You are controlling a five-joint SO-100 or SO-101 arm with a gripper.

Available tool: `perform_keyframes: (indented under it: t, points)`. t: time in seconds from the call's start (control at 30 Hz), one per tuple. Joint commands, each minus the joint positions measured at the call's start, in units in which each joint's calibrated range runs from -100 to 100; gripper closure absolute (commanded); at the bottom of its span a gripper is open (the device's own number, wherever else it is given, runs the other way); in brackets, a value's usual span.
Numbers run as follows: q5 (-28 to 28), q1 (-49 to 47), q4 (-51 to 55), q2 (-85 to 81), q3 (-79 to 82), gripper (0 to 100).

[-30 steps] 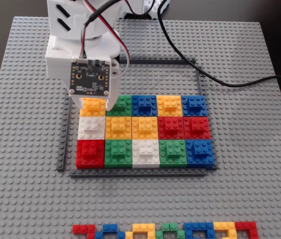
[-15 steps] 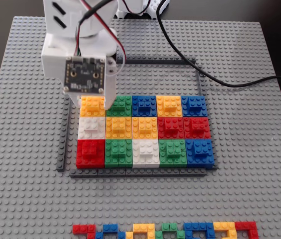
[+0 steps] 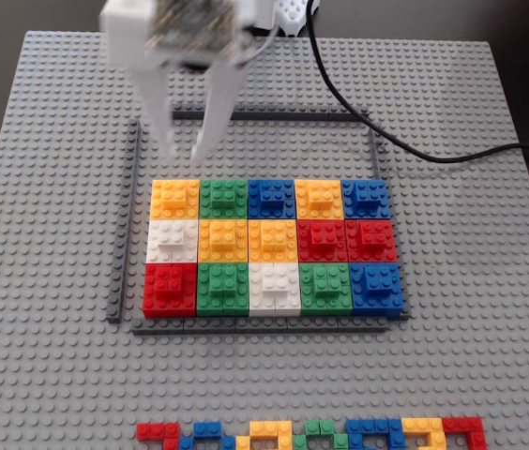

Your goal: Grab the cube and place it into the grid

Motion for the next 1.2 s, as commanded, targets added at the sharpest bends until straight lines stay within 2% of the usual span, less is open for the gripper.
perform_keyframes:
  t: [0.0, 0.5, 0.87, 1.17]
  points:
    - [-1.12, -2.24, 1.14, -12.68, 2.47, 100]
    - [-6.94, -11.3, 3.29, -43.98, 17.6, 100]
    - [-8.3, -12.41, 2.9, -65.13, 32.64, 100]
    - [-8.79, -12.41, -1.59, -77.17, 45.96, 100]
